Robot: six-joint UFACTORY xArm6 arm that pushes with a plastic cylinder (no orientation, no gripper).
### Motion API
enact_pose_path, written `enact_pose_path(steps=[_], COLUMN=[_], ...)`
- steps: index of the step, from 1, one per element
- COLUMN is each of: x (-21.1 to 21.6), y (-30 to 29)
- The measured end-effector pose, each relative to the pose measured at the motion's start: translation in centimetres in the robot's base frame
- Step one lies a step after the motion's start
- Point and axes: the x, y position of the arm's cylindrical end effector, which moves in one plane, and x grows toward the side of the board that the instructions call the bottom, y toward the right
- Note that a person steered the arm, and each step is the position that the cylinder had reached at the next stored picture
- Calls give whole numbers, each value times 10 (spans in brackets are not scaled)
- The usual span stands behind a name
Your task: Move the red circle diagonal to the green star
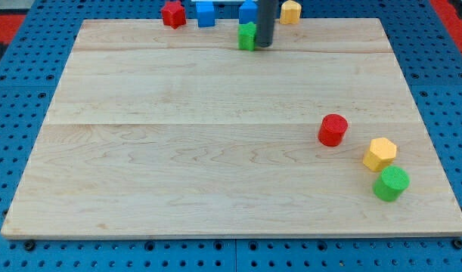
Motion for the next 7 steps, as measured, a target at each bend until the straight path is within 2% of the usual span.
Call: enact_pose_path(steps=[1,2,3,4,5,7], x=[2,46,111,201,270,267], y=[52,149,227,217,204,125])
